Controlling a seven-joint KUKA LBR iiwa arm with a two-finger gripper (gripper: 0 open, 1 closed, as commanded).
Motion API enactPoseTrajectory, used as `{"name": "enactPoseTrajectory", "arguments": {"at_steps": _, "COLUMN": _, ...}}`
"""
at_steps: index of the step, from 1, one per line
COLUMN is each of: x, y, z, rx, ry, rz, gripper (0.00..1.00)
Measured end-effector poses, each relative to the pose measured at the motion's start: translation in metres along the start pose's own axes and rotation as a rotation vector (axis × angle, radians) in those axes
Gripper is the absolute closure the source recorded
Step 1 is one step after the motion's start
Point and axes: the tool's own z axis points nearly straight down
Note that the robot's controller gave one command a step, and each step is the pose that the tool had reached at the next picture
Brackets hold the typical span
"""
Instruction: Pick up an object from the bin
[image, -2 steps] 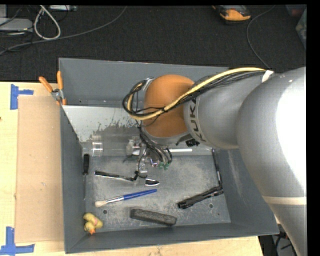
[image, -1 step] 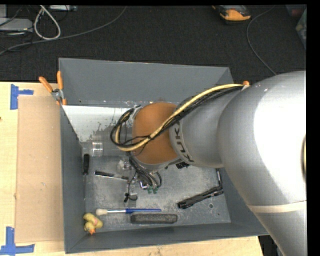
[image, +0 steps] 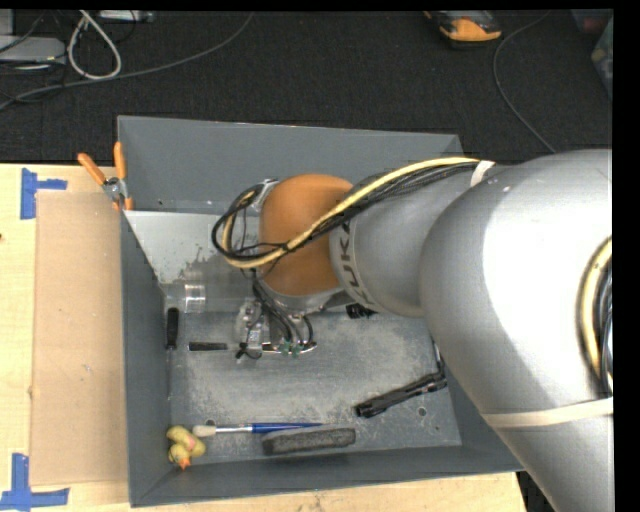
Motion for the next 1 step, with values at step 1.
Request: {"name": "enactPoseTrajectory", "arguments": {"at_steps": 1, "x": 0.0000, "y": 0.0000, "z": 0.0000, "rx": 0.000, "ry": 0.000, "rz": 0.000, "gripper": 1.00}}
